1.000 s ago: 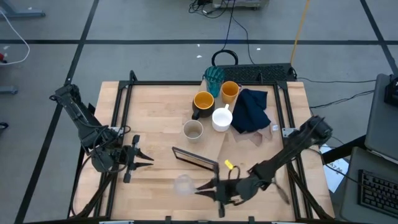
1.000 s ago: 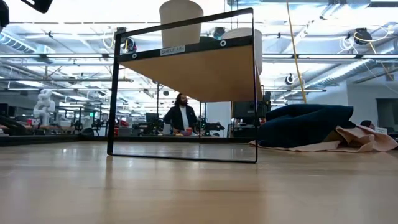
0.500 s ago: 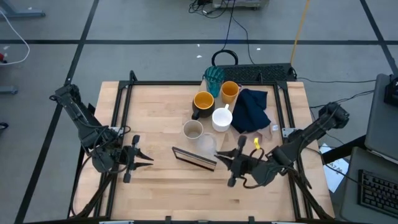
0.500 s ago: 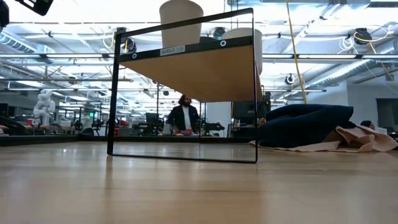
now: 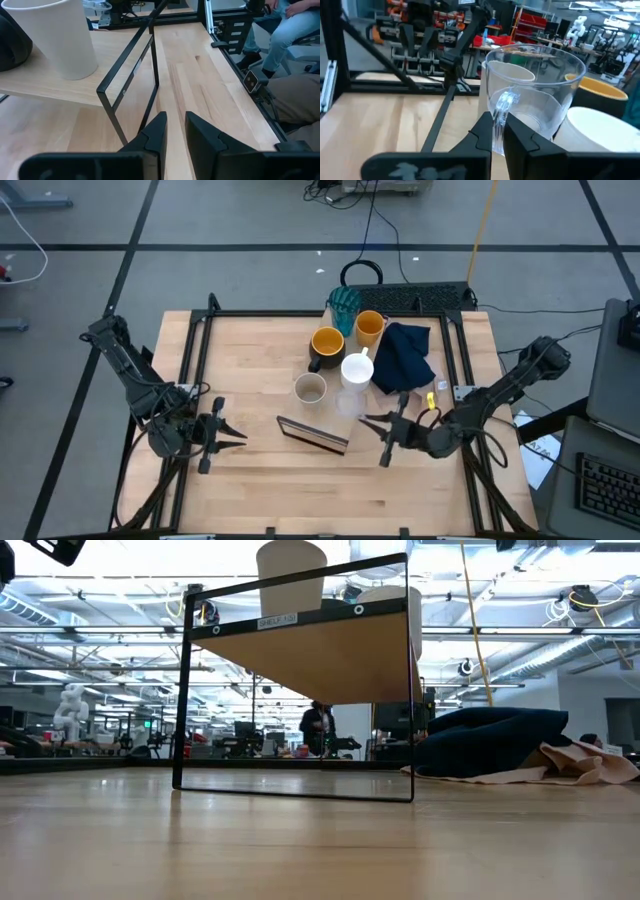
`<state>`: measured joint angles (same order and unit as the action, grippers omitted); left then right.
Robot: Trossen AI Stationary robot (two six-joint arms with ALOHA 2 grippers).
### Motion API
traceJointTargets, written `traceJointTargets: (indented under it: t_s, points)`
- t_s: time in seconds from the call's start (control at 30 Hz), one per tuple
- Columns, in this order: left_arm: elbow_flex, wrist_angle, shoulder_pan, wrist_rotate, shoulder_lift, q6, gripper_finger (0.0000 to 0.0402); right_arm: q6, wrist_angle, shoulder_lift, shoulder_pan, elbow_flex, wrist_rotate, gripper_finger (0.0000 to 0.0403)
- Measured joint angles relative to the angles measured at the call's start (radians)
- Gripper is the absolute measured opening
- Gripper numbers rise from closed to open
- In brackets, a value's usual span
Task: Stack small to large cups/mugs on shelf
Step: Put the transparent mug on the shelf
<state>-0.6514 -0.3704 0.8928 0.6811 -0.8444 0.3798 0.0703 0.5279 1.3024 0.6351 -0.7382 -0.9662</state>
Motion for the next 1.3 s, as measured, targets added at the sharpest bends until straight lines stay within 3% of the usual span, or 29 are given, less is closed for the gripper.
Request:
traceJointTargets:
  t_s: [0.5,0.83,1.3]
  points:
    - [0.000,0.001,0.000,0.001,0.000,-0.001,0.0069,-0.201,-0.080,0.010,-0.030,0.011,0.082,0.0011]
    - [0.000,0.000,0.000,0.005,0.000,-0.001,0.0069,-0.248,-0.114,0.015,-0.069,0.012,0.157,0.0011]
    - [0.000,0.000,0.000,0.006,0.000,-0.001,0.0069,-0.272,-0.098,0.076,-0.080,0.011,0.161,0.0011]
